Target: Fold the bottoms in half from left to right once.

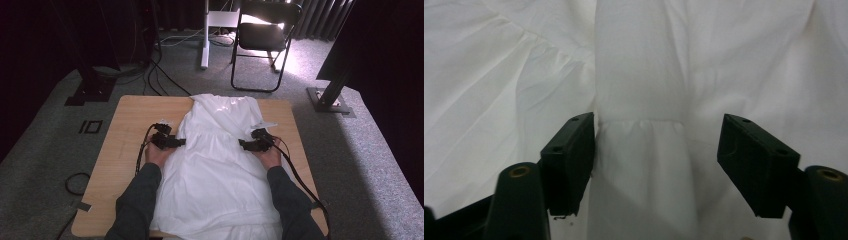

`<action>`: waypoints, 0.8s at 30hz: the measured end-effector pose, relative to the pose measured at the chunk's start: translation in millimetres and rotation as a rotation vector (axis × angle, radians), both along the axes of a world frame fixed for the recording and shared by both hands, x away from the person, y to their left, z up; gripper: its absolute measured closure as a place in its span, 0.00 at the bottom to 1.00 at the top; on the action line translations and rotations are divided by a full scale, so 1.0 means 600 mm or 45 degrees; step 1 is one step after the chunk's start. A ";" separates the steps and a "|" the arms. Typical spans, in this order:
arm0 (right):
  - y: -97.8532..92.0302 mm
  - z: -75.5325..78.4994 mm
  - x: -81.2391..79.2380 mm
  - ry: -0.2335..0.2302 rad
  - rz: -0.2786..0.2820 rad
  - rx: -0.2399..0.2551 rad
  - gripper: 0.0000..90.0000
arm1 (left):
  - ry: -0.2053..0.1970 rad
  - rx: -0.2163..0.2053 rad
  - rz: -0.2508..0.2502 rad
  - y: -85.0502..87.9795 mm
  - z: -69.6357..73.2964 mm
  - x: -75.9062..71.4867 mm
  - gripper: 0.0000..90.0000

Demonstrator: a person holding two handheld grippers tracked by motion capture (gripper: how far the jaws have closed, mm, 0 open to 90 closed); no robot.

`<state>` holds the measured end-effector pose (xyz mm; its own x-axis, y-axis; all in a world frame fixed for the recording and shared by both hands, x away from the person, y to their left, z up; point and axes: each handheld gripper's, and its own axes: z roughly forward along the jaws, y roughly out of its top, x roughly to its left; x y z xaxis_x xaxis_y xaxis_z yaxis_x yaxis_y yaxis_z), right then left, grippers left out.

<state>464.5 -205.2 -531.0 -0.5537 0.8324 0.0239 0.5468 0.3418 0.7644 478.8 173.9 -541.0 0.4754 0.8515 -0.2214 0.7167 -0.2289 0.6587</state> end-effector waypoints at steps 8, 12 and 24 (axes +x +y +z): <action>0.007 0.001 0.013 0.026 -0.067 -0.118 0.94 | -0.039 -0.050 -0.005 0.010 0.009 -0.015 0.95; -0.047 0.044 -0.003 -0.052 -0.171 0.045 0.97 | -0.114 -0.088 -0.042 0.033 0.029 -0.048 0.96; -0.138 0.005 -0.007 0.002 -0.377 0.010 0.99 | -0.168 -0.110 -0.052 0.021 0.046 -0.074 0.58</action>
